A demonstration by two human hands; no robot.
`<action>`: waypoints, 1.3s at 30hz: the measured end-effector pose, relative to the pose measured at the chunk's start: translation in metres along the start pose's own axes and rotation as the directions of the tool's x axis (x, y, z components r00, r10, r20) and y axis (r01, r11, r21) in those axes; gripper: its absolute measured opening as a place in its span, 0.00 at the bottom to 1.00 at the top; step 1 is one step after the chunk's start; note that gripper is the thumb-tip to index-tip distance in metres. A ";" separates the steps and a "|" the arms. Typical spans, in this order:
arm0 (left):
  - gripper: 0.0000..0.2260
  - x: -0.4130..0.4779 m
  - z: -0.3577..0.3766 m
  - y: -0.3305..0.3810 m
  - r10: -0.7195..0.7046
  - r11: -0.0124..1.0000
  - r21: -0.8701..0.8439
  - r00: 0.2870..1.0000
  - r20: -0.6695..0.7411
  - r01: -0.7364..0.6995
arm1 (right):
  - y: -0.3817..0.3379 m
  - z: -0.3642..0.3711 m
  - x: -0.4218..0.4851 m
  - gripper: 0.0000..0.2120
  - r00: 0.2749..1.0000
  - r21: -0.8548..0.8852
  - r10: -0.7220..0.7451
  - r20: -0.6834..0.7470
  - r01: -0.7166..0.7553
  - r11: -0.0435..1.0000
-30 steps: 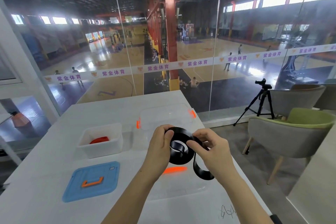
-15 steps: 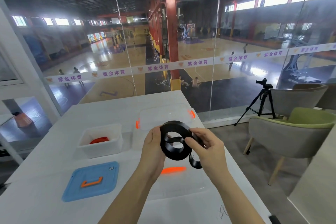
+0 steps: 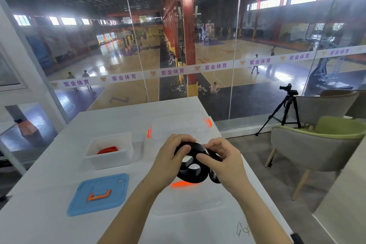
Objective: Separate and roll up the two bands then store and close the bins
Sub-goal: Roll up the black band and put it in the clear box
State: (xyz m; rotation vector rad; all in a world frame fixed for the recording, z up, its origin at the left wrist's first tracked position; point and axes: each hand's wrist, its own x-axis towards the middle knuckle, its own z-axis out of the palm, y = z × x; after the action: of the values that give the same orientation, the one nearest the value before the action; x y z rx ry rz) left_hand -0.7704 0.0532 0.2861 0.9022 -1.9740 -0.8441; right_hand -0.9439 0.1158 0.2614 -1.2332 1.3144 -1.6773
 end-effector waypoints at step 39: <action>0.14 0.050 -0.020 -0.073 -0.566 0.630 -0.726 0.803 -0.188 0.275 | 0.041 0.088 0.057 0.13 0.958 0.016 0.066 -0.278 -0.064 0.998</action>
State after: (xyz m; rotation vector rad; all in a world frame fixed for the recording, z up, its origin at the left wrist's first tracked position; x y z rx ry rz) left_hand -0.7544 -0.0310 0.2558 1.0063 -0.9461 -1.4014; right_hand -0.8819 0.0238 0.2416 -0.9629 1.4946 -1.8561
